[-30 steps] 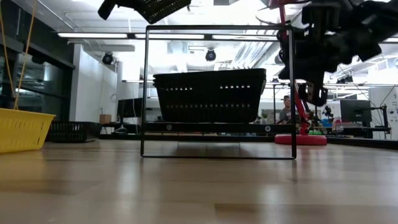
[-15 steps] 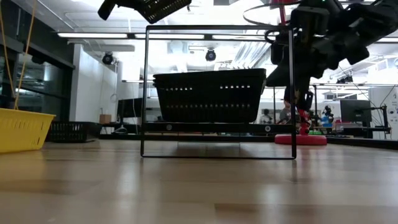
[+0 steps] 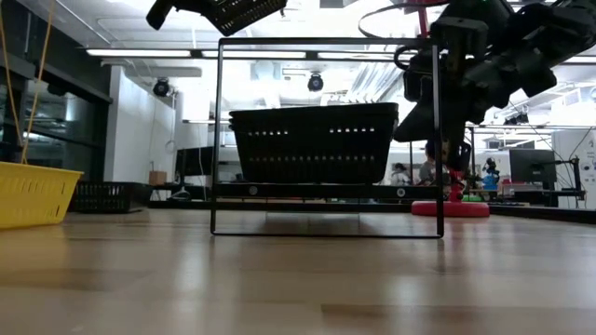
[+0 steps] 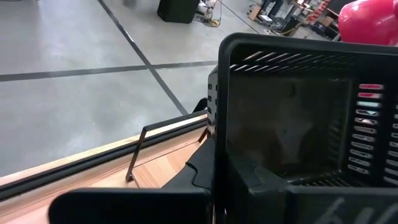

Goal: Stack baskets on shelf by color
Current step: Put the black bin on the shelf

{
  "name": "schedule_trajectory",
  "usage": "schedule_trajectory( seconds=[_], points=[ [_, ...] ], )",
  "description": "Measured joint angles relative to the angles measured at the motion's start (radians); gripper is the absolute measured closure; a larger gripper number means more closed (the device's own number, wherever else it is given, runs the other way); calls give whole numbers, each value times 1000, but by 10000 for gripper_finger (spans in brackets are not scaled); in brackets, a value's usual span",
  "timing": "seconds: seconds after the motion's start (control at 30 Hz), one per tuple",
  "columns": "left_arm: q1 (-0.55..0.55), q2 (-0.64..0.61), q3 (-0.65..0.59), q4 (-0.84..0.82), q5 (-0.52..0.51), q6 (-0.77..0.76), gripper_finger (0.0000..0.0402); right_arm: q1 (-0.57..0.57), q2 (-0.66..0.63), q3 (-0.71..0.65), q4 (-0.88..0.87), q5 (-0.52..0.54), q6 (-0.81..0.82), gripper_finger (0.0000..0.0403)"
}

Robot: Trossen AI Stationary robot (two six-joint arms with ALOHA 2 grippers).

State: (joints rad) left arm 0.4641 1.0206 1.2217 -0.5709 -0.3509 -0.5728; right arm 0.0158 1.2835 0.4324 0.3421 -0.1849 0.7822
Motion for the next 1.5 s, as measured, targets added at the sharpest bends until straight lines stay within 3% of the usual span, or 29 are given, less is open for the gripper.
schedule_trajectory(
  seconds=[0.37, 0.57, 0.77, 1.07, 1.37, 1.5],
  points=[
    [0, 0, 0, 0, -17, 1, 401, -26, 0, 0, 38, 188, 3, 403],
    [0, 0, 0, 0, -23, 26, 401, -49, -27, -1, 39, 191, -46, 403],
    [0, 0, 0, -8, -38, 27, 401, -48, -209, -1, -123, 193, -84, 403],
    [-30, 5, -35, -19, 4, 20, 401, 19, -498, -1, -445, 321, -54, 403],
    [-86, 13, -228, 17, -2, -230, 401, 51, -587, -1, -559, 381, -21, 403],
    [-142, 65, -259, -23, -29, -349, 401, 51, -584, -1, -593, 390, 18, 403]
  ],
)
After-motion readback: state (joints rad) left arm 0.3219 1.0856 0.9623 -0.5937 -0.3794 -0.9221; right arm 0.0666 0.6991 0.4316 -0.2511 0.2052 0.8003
